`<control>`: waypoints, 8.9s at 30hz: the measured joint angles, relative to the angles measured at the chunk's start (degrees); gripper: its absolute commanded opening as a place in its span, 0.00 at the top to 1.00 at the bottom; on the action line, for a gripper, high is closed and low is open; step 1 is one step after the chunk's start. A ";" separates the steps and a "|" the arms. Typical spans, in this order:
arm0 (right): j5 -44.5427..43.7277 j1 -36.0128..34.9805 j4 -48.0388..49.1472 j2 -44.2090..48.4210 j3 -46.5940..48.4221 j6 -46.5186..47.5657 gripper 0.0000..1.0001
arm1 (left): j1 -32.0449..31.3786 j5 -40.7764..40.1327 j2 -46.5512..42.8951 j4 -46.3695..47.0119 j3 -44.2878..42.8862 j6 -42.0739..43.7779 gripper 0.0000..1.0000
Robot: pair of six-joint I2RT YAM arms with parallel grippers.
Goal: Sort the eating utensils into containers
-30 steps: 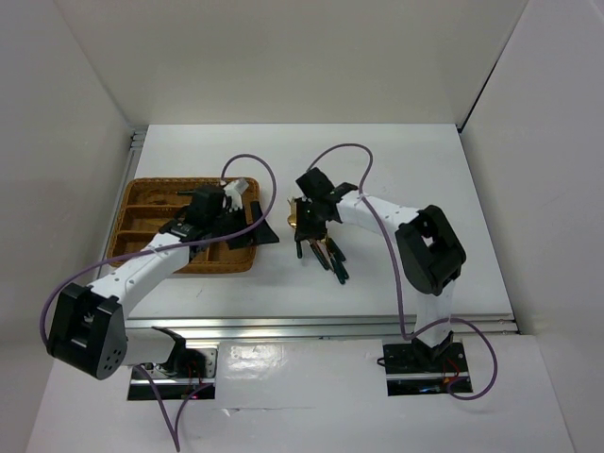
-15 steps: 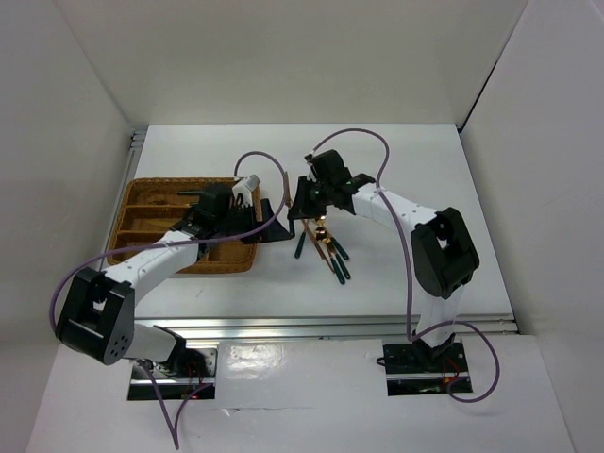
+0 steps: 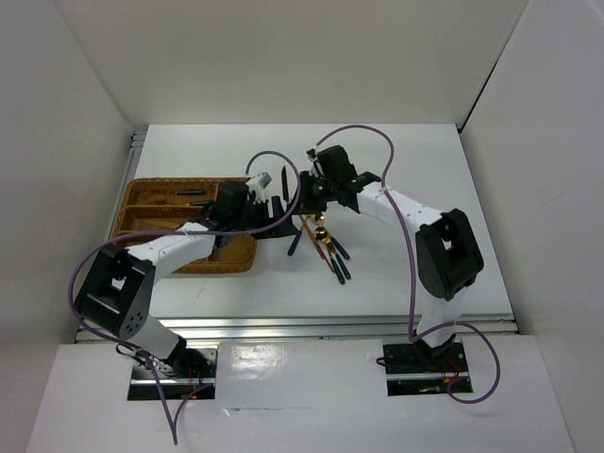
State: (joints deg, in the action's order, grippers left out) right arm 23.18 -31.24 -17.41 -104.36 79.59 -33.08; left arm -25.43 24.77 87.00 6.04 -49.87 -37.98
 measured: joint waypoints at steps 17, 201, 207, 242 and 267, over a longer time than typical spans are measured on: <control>1.64 0.07 3.19 1.49 -3.17 -1.03 1.00 | -0.26 -1.38 5.07 4.22 -3.08 -3.63 0.69; -19.30 2.34 -13.40 7.39 -22.64 5.07 0.67 | -5.60 -12.04 18.14 -24.09 -24.02 12.41 0.42; -19.82 2.32 -13.38 5.81 -21.81 5.27 0.69 | -5.60 -12.15 18.14 -24.39 -24.02 12.46 0.42; -24.87 2.23 -17.90 6.16 -7.17 4.70 0.97 | -5.57 2.64 14.29 -19.32 -22.91 13.35 0.41; -14.56 2.23 -4.15 8.68 -4.92 -0.13 0.97 | -5.62 6.34 13.77 1.62 -16.24 3.04 0.45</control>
State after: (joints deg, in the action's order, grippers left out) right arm 8.62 -29.02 -21.56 -95.68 74.67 -33.21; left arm -31.05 31.11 100.77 7.66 -66.11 -34.94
